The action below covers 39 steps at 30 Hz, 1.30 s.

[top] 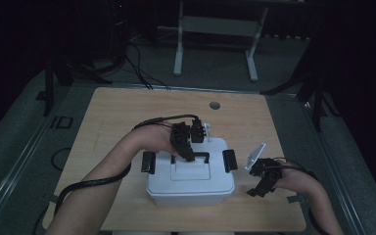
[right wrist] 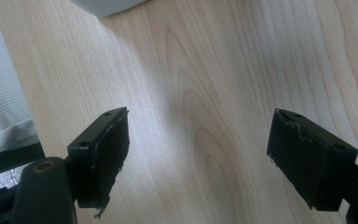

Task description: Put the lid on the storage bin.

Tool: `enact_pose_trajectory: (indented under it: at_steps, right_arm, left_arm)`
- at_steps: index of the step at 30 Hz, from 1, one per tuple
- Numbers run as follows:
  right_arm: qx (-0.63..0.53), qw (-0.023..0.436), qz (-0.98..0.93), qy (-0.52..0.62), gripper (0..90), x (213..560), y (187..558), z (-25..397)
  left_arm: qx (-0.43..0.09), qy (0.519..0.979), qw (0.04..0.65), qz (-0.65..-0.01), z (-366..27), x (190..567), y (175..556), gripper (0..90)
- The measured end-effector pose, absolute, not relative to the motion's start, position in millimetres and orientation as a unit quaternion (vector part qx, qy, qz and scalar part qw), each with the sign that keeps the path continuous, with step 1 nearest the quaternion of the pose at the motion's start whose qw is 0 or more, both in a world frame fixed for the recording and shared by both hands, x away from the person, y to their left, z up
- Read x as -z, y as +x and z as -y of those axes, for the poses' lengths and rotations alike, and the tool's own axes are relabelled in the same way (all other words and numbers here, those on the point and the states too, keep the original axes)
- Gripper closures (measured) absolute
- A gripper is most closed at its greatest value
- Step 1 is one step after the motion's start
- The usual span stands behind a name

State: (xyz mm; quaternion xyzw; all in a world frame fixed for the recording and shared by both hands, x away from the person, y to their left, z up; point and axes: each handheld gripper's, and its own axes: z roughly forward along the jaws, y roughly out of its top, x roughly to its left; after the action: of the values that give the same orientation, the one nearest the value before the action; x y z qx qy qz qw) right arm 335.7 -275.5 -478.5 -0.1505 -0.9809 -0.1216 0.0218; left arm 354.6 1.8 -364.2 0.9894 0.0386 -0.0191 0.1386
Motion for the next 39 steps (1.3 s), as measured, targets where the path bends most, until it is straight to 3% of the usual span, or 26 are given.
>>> enact_pose_trajectory:
  at_steps: [7, 10, 15, 16, 21, 26, 32, 39]
  right_arm:
    - [0.121, 0.024, 0.981, -0.148, 20.1, 478.5, 335.6, 272.8]
    - [0.121, 0.022, 0.982, -0.146, 20.1, 477.6, 335.7, 272.1]
    - [0.123, 0.021, 0.981, -0.147, 20.1, 476.2, 335.7, 271.8]
    - [0.123, 0.021, 0.981, -0.147, 20.1, 475.5, 335.4, 271.4]
    - [0.124, 0.020, 0.981, -0.146, 20.1, 473.6, 335.1, 270.9]
    - [0.123, 0.019, 0.981, -0.146, 20.1, 472.9, 334.9, 270.6]
    - [0.127, 0.017, 0.981, -0.147, 20.1, 470.7, 334.4, 271.0]
    - [0.130, 0.015, 0.980, -0.150, 20.1, 470.1, 333.9, 272.1]
  left_arm:
    - [0.017, 0.989, 0.139, -0.041, -2.8, 365.5, 355.3, 83.1]
    - [0.010, 0.991, 0.127, -0.042, -2.8, 366.6, 353.5, 64.7]
    - [-0.005, 0.989, 0.134, -0.053, -9.1, 365.0, 354.2, 46.1]
    - [-0.025, 0.989, 0.136, -0.057, -13.8, 363.3, 354.6, 44.8]
    - [-0.022, 0.986, 0.148, -0.078, -31.2, 362.0, 356.1, 28.4]
    - [-0.029, 0.984, 0.153, -0.086, -47.3, 363.4, 354.5, 18.7]
    - [-0.038, 0.975, 0.194, -0.102, -71.7, 364.5, 350.5, 11.3]
    - [-0.066, 0.964, 0.222, -0.129, -102.5, 366.5, 348.3, 11.2]
